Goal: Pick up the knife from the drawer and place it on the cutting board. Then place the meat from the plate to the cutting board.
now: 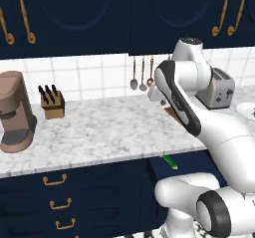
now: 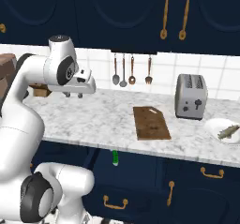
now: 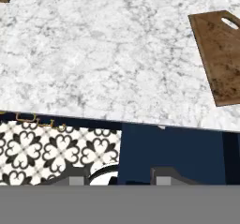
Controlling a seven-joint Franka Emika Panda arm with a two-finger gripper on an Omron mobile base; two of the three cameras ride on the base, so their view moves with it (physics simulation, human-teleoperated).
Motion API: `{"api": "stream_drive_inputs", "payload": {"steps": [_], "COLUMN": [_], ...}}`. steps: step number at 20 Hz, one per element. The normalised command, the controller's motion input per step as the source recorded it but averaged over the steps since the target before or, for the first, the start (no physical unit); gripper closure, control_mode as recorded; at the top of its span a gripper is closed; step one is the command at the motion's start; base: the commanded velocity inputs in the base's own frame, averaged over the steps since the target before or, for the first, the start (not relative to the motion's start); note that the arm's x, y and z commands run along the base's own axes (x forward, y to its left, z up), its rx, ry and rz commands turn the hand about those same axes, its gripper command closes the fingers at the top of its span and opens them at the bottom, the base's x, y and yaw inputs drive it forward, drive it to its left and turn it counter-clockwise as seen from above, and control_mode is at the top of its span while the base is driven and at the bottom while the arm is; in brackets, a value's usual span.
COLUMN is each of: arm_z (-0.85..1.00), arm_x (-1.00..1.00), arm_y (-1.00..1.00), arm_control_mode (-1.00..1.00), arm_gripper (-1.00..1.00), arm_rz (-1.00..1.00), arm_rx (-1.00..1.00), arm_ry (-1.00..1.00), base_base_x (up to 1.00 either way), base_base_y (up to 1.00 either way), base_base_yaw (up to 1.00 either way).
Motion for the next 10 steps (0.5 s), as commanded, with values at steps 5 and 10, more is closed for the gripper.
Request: {"api": "stream_drive_inputs", "payload": {"steps": [5, 10], "arm_z": [-0.01, 0.0], "arm_x": [0.0, 0.0], "arm_y": [0.0, 0.0], "arm_control_mode": [1.0, 1.0], "arm_gripper": [-1.0, -1.0], "arm_rz": [0.0, 0.0], "arm_rx": [0.0, 0.0], "arm_ry": [0.0, 0.0], "base_base_x": [-0.15, -0.24], "base_base_y": [-0.55, -1.0], "base_base_yaw": [0.0, 0.01]}}
